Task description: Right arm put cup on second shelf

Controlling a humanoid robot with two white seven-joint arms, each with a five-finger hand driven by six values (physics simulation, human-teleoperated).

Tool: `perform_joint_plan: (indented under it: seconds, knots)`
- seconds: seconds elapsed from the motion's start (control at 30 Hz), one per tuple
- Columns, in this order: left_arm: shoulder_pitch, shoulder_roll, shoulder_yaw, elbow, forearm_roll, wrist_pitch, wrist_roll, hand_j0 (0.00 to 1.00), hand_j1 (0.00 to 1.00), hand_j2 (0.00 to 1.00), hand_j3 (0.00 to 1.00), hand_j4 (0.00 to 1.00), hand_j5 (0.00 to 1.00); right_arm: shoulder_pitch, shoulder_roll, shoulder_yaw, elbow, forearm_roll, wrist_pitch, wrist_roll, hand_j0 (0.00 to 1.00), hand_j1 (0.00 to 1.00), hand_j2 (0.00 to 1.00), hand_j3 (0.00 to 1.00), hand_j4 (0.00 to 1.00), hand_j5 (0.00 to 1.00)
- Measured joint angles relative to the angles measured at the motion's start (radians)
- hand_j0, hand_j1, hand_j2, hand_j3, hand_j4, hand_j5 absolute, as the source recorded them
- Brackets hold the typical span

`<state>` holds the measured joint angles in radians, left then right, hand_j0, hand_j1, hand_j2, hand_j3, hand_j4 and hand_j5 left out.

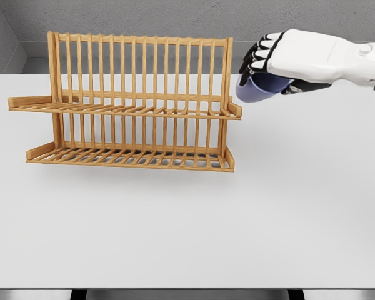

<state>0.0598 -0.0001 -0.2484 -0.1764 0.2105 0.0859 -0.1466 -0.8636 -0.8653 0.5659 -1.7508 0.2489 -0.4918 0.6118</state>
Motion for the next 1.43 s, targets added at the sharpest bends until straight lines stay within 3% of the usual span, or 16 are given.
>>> perform_joint_plan:
  seconds: [0.7, 0.77, 0.8, 0.83, 1.03, 1.1, 1.17, 1.3, 1.33, 1.43]
  knots:
    - [0.0, 0.0, 0.0, 0.0, 0.0, 0.0, 0.0, 1.0, 1.0, 1.0, 1.0, 1.0, 1.0, -0.035, 0.087, 0.077, -0.002, 0.0, -0.006, -0.002, 0.65, 0.65, 0.65, 0.65, 0.65, 0.65]
    - [0.0, 0.0, 0.0, 0.0, 0.0, 0.0, 0.0, 1.0, 1.0, 1.0, 1.0, 1.0, 1.0, -0.035, 0.088, 0.082, -0.002, 0.0, -0.005, -0.002, 0.68, 0.68, 0.68, 0.68, 0.68, 0.68]
    - [0.0, 0.0, 0.0, 0.0, 0.0, 0.0, 0.0, 1.0, 1.0, 1.0, 1.0, 1.0, 1.0, -0.035, 0.088, 0.085, -0.002, 0.0, -0.005, -0.002, 0.79, 0.79, 0.79, 0.79, 0.79, 0.79]
    - [0.0, 0.0, 0.0, 0.0, 0.0, 0.0, 0.0, 1.0, 1.0, 1.0, 1.0, 1.0, 1.0, -0.035, 0.088, 0.089, -0.002, -0.001, -0.005, -0.002, 1.0, 1.0, 1.0, 1.0, 1.0, 1.0]
    - [0.0, 0.0, 0.0, 0.0, 0.0, 0.0, 0.0, 1.0, 1.0, 1.0, 1.0, 1.0, 1.0, -0.046, 0.087, 0.09, -0.003, -0.002, -0.008, -0.001, 1.0, 1.0, 1.0, 1.0, 1.0, 1.0]
    - [0.0, 0.0, 0.0, 0.0, 0.0, 0.0, 0.0, 1.0, 1.0, 1.0, 1.0, 1.0, 1.0, -0.034, 0.081, 0.032, -0.003, -0.006, -0.022, 0.0, 1.0, 1.0, 1.0, 1.0, 1.0, 1.0]
    - [0.0, 0.0, 0.0, 0.0, -0.001, 0.0, 0.0, 1.0, 1.0, 1.0, 1.0, 1.0, 1.0, 0.075, 0.064, -0.082, 0.0, -0.015, -0.054, 0.0, 1.0, 1.0, 1.0, 1.0, 1.0, 1.0]
    - [0.0, 0.0, 0.0, 0.0, 0.0, 0.0, 0.0, 1.0, 1.0, 1.0, 1.0, 1.0, 1.0, 0.498, 0.012, -0.465, 0.115, -0.023, -0.094, -0.001, 1.0, 1.0, 1.0, 1.0, 1.0, 1.0]
    - [0.0, 0.0, 0.0, 0.0, 0.0, 0.0, 0.0, 1.0, 1.0, 1.0, 1.0, 1.0, 1.0, 0.567, 0.023, -0.53, 0.135, -0.014, -0.105, 0.0, 1.0, 1.0, 1.0, 1.0, 1.0, 1.0]
    - [0.0, 0.0, 0.0, 0.0, 0.0, 0.0, 0.0, 1.0, 1.0, 1.0, 1.0, 1.0, 1.0, 0.588, 0.075, -0.637, 0.17, -0.017, -0.115, 0.0, 1.0, 1.0, 1.0, 1.0, 1.0, 1.0]
